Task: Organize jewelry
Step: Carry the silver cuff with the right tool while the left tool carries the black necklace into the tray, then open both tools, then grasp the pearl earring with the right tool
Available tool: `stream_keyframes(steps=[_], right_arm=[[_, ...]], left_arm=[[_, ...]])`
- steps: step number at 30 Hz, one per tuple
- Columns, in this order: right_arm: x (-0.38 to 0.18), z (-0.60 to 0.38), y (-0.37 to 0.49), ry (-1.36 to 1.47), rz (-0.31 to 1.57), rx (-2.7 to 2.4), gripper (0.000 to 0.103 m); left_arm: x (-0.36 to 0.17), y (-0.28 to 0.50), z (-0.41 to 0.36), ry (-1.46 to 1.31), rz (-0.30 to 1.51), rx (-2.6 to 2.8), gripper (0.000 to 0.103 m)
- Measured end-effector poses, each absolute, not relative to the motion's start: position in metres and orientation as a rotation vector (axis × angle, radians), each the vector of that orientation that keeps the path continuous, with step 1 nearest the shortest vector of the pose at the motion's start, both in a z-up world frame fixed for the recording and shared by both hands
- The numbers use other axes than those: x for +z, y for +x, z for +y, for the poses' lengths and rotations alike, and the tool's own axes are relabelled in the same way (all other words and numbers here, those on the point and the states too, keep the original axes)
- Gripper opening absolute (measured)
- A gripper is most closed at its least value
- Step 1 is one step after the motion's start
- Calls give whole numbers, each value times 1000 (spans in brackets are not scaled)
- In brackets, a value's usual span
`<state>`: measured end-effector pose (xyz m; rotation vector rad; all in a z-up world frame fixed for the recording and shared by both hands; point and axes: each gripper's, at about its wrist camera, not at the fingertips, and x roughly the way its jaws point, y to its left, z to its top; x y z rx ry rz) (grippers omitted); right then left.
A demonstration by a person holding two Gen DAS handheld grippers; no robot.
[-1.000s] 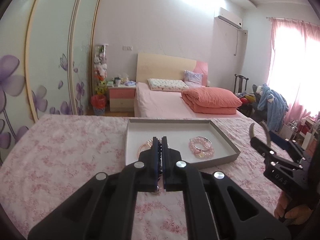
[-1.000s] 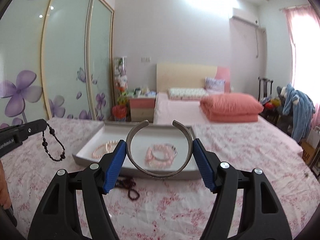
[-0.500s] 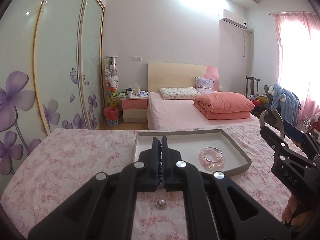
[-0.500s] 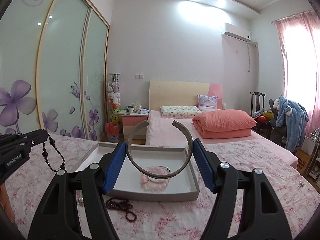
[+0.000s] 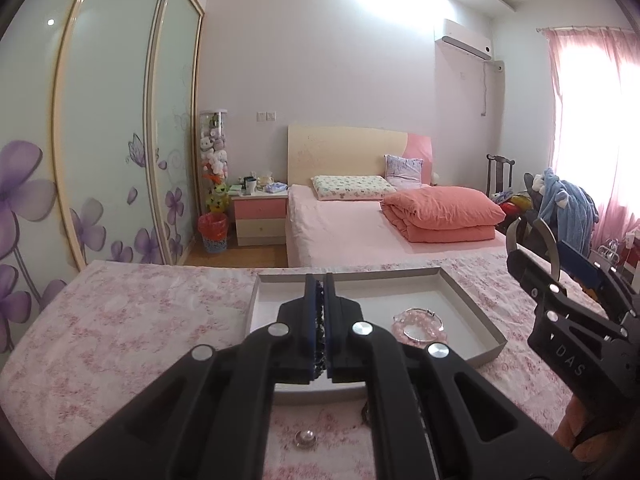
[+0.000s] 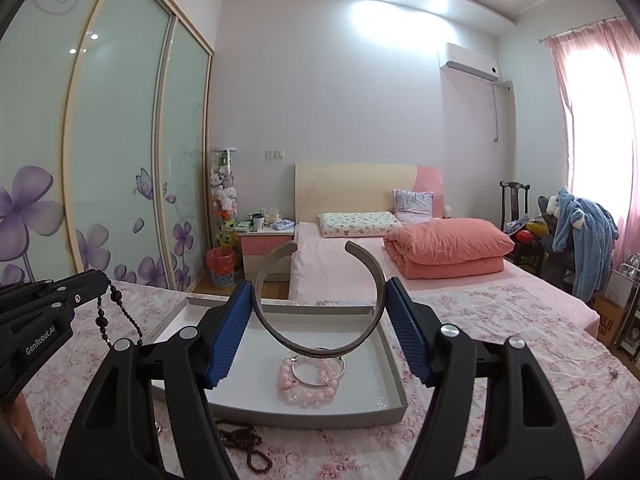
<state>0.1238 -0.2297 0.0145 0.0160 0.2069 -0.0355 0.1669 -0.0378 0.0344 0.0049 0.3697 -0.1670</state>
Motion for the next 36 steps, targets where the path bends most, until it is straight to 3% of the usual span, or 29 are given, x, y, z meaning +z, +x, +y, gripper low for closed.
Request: stream_keyframes(steps=[22, 26, 32, 36], right_arm=[[-50, -223, 227, 66, 587, 56, 69], [-45, -225, 223, 70, 568, 53, 75], [-39, -232, 216, 88, 555, 48, 73], [-37, -231, 205, 83, 562, 69, 66]], left_arm=[[-22, 275, -47, -46, 519, -214, 7], [-26, 278, -39, -69, 529, -205, 18], [-21, 272, -21, -96, 523, -166, 19], [-20, 261, -12, -94, 534, -148, 20]])
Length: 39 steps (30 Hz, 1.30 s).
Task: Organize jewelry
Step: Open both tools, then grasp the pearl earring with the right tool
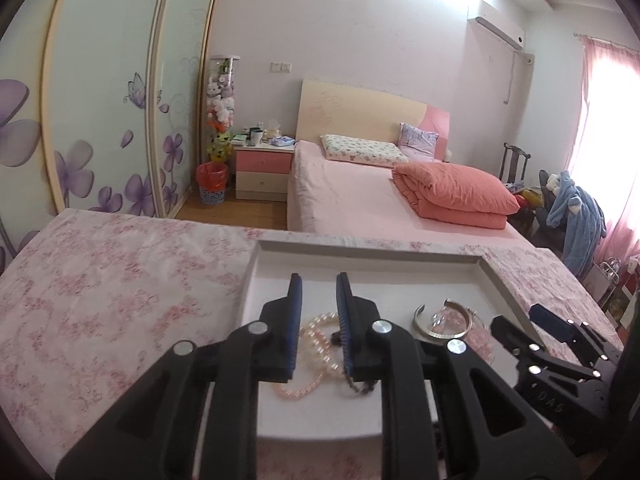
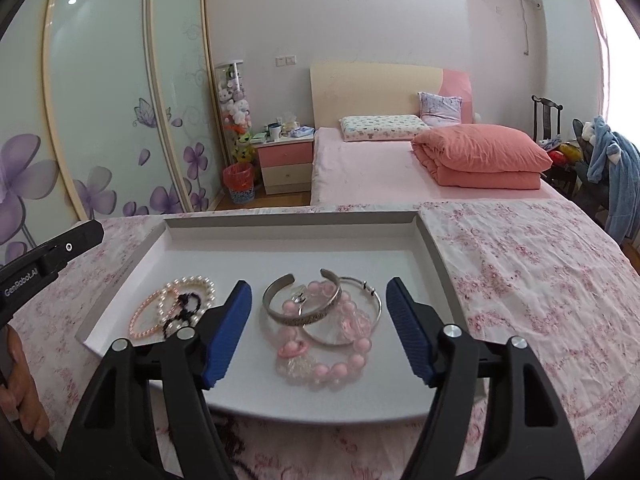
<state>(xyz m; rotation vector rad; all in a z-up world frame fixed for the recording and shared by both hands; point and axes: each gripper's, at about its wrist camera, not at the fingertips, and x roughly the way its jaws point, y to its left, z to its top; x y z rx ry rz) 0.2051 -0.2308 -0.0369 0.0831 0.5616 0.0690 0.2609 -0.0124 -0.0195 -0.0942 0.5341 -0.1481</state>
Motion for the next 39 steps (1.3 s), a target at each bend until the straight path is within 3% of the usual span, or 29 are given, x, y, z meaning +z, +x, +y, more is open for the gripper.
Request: stream_keyframes(steps=[18, 23, 31, 39], right_arm=[[-74, -195, 102, 28, 850, 446, 41], [-80, -173, 95, -47, 865, 467, 35], [-85, -162, 93, -132, 871, 424, 16], [-86, -198, 109, -69, 877, 265, 16]], left_arm=[[-58, 182, 43, -62, 727, -116, 33], [-59, 174, 50, -66, 729, -105, 36], [-58, 168, 40, -52, 735, -141, 42], [-70, 167, -2, 57, 782, -257, 49]])
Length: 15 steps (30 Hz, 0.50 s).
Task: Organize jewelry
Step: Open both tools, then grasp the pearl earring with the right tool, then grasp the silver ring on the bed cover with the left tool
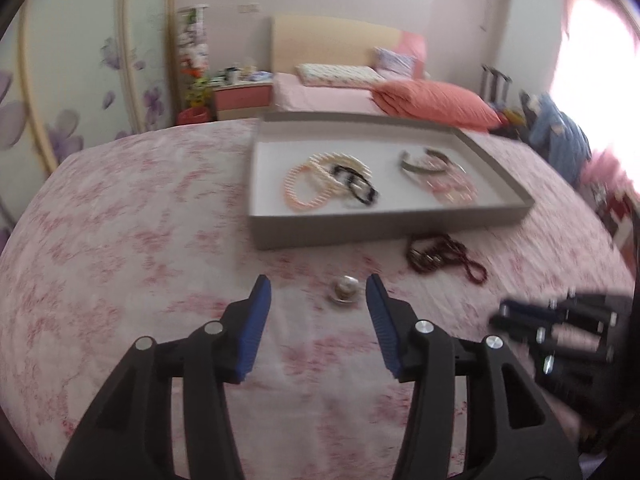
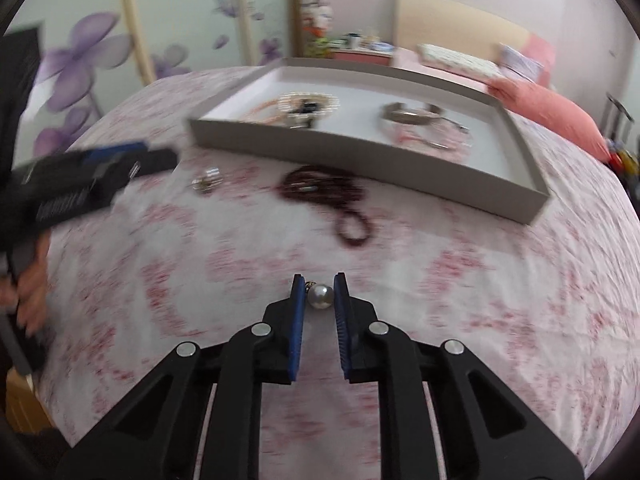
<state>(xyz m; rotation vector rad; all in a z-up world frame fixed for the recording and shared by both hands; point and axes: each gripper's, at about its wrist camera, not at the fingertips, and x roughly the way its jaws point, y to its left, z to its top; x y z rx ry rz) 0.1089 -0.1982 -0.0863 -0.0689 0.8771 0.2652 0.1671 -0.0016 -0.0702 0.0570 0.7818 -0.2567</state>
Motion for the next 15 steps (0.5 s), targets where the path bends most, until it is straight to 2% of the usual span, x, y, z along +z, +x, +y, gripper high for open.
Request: stream_keyframes(steps=[3, 7, 12, 14, 15], right_arm=[[-87, -209, 112, -48, 878, 245, 16], [-88, -210, 112, -49, 876, 250, 16], [-87, -211, 112, -38, 877, 257, 16], [-88, -211, 112, -39, 877, 256, 16], [-87, -211, 112, -39, 877, 256, 16]], left_arm=[[-78, 170, -19, 111, 800, -284, 49], [-87, 181, -30, 123, 832, -283, 40], [-94, 191, -36, 141, 872, -269, 35], [-96, 194, -36, 144, 881, -256, 22], [-96, 195, -35, 138, 888, -258, 22]])
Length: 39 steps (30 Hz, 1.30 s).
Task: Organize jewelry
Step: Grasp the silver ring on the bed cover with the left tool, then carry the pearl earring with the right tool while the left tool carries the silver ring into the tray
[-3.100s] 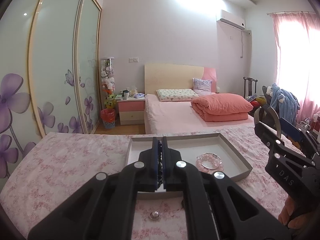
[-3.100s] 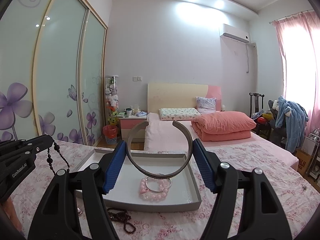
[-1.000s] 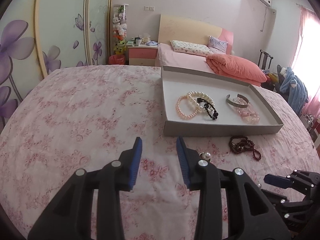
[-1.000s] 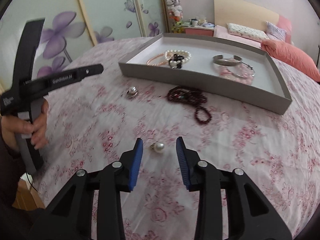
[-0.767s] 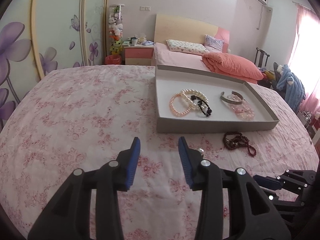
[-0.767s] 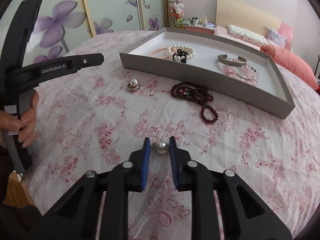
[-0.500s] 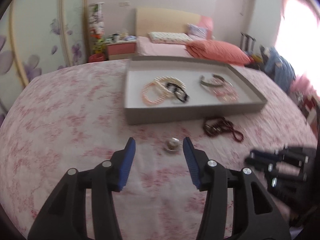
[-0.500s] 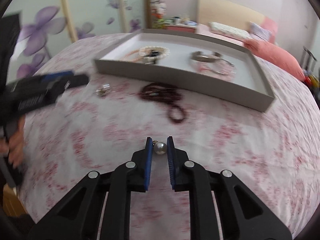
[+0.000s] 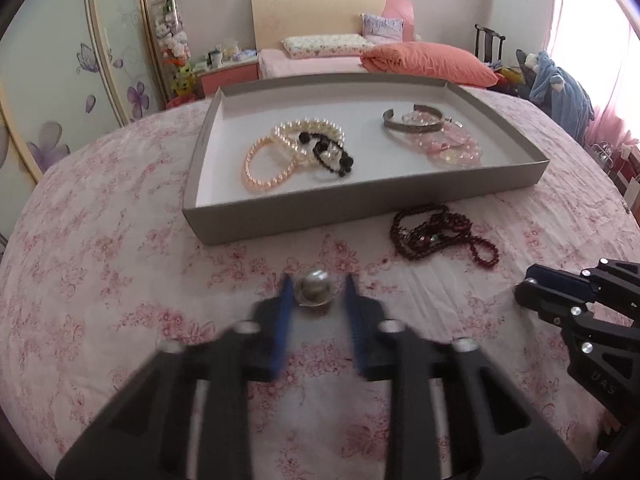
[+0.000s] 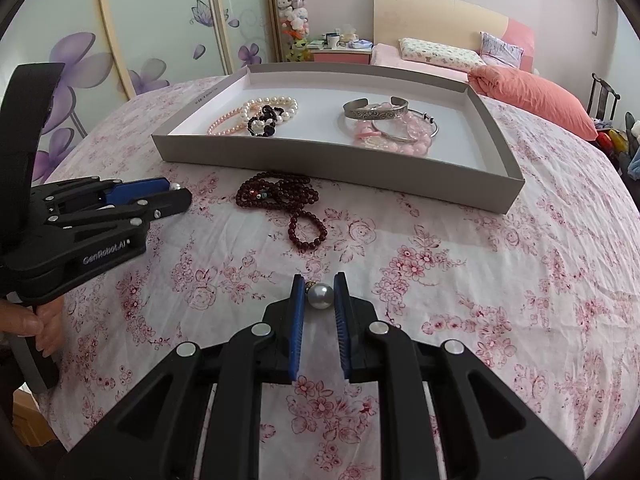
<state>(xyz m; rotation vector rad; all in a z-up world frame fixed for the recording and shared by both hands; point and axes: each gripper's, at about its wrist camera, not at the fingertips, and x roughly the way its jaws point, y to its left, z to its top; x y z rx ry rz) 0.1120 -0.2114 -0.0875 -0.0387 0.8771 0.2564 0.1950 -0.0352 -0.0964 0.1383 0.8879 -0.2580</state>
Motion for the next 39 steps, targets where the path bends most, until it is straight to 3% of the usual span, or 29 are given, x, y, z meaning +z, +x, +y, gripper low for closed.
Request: stream_keyframes(steps=[39], right_arm=[[-84, -230, 123, 18, 847, 140, 16]], left_arm=[[-73, 185, -14, 49, 794, -205, 22]])
